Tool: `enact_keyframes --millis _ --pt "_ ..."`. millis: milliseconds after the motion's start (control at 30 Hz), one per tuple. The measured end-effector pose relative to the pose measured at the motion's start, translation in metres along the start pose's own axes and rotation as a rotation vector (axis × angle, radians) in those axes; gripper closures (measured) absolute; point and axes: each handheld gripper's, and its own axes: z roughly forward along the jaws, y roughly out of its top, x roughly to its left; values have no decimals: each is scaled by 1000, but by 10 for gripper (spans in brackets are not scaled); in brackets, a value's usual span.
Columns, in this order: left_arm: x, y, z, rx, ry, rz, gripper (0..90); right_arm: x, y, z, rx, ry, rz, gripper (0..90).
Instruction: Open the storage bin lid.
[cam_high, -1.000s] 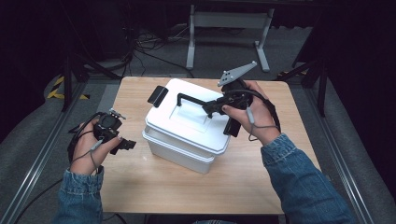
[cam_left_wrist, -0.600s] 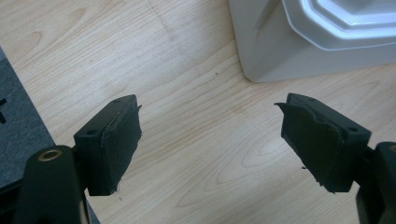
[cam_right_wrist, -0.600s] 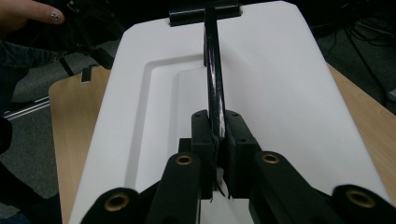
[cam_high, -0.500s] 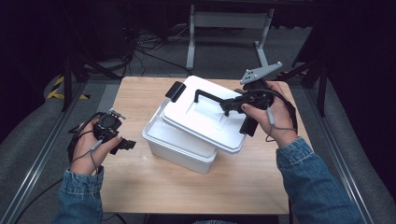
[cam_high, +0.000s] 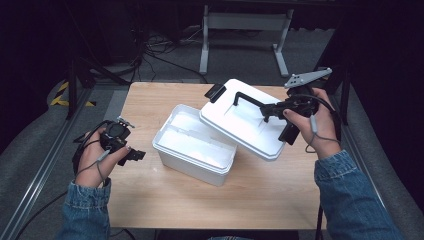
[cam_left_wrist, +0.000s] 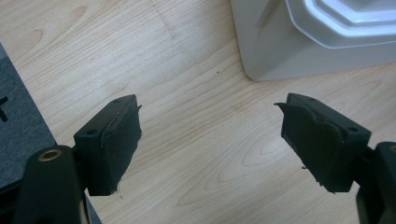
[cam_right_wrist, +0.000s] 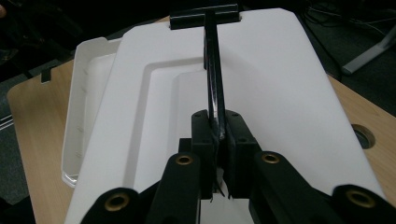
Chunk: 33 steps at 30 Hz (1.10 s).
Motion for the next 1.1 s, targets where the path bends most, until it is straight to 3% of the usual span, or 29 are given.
enact_keyframes --millis 700,900,1100 --pt "0 -1 0 1 3 -1 205 -56 -39 -22 58 -153 133 852" --pt "0 -1 0 1 2 -3 205 -75 -55 -15 95 -195 175 852" --pt "1 -1 0 3 3 3 206 -87 -71 -1 131 -206 201 852"
